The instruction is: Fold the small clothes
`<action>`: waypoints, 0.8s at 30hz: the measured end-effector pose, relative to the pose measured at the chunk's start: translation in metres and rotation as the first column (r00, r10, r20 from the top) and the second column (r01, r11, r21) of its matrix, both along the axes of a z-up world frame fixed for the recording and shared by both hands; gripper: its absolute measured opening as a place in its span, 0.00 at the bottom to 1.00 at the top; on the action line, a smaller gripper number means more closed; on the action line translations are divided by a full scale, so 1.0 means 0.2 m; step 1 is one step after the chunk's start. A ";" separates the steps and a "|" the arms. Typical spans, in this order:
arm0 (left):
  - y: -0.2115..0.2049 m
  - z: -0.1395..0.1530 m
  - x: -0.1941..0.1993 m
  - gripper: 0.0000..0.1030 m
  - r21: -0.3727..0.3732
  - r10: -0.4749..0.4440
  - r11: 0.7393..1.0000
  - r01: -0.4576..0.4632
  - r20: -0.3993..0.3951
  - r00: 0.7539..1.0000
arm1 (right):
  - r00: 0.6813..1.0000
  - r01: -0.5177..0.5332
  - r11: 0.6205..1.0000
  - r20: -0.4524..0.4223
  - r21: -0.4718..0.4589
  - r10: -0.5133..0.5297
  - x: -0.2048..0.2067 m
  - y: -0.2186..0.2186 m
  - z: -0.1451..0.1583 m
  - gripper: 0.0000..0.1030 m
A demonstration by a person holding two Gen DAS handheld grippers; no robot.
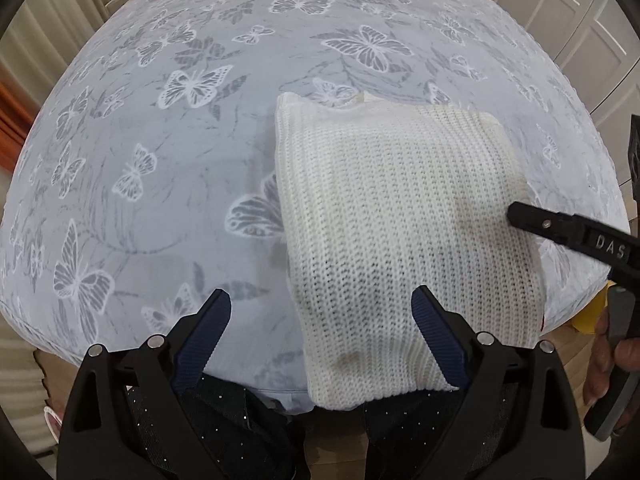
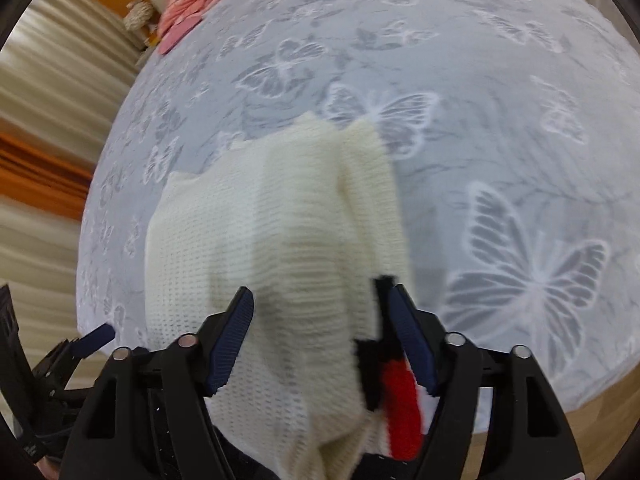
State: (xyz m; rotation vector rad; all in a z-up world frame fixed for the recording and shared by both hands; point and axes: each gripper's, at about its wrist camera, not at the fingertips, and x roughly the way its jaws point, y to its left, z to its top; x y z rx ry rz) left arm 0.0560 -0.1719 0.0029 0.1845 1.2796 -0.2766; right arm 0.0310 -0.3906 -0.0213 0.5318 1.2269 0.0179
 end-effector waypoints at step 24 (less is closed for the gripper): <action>-0.03 -0.06 0.05 0.87 0.023 -0.004 1.000 0.004 -0.005 1.000 | 0.999 0.030 0.996 -0.009 -0.079 -0.031 0.00 -0.08 -0.02 0.59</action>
